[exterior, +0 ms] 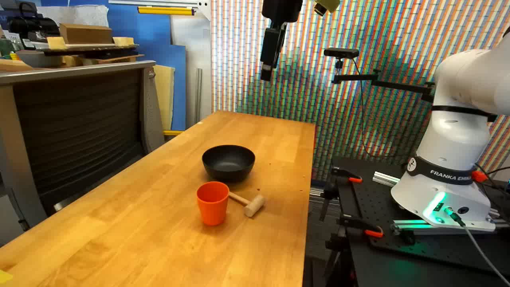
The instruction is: Place the orange cup inside the black bowl
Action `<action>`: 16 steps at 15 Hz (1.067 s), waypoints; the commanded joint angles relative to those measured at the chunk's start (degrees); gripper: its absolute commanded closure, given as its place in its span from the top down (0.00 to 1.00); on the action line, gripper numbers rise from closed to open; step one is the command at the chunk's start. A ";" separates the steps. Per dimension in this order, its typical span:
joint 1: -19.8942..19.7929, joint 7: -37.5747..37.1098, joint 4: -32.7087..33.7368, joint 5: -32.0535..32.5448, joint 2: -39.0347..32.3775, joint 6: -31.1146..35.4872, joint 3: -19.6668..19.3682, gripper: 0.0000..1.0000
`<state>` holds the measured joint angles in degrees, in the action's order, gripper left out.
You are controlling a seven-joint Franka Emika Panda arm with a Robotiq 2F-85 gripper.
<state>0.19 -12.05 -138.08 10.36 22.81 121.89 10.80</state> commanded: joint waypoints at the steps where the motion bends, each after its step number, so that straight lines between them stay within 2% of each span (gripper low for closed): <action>1: 0.92 -0.29 0.25 0.37 -0.10 -0.20 -0.82 1.00; 8: 0.92 -0.29 0.83 0.37 -0.02 -0.20 -0.81 1.00; 9: 0.91 -0.96 0.96 0.43 -1.41 1.69 -0.58 1.00; 13: 2.53 -8.75 3.12 -4.23 -13.88 19.72 1.31 1.00; 16: 4.61 -10.33 6.64 -5.26 -25.09 29.23 2.01 1.00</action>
<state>2.89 -20.14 -136.93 6.92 8.89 144.13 12.40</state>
